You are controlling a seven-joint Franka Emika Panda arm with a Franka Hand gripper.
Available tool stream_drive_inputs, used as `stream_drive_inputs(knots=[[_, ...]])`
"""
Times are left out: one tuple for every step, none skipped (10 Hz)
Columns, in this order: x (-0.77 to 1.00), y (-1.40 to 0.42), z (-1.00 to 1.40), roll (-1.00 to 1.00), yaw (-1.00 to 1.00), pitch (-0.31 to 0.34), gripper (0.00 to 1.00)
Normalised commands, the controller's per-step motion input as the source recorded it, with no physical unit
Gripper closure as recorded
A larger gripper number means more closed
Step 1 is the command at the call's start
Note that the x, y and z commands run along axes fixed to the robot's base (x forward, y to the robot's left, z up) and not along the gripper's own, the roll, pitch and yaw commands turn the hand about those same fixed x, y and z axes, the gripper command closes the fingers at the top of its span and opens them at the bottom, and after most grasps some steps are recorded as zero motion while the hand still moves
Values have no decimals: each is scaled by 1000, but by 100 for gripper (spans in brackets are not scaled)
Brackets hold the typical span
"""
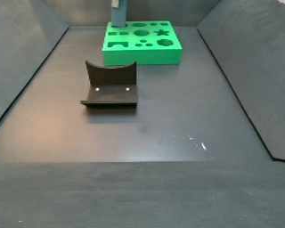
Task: Insert the rectangle object.
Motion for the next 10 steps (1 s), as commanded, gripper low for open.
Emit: stream_drive_inputs(knots=[[-91,0,-340,-173,34,-20,100],[-103,0,-369,-216,6,0,100],[0,0,-360,-124,0,71,100],[71,0,-334,-50,0,130,100],[186,0,-309,-36,-137,137,100],[206,0,-277,-36,-211,139,100],[189,0,-274,-11,-217,141,100],[220,0,-220,6,-191,164,100],[214,-3,-220,0,-183,107,100],[11,0,0,0,-29,29,100]])
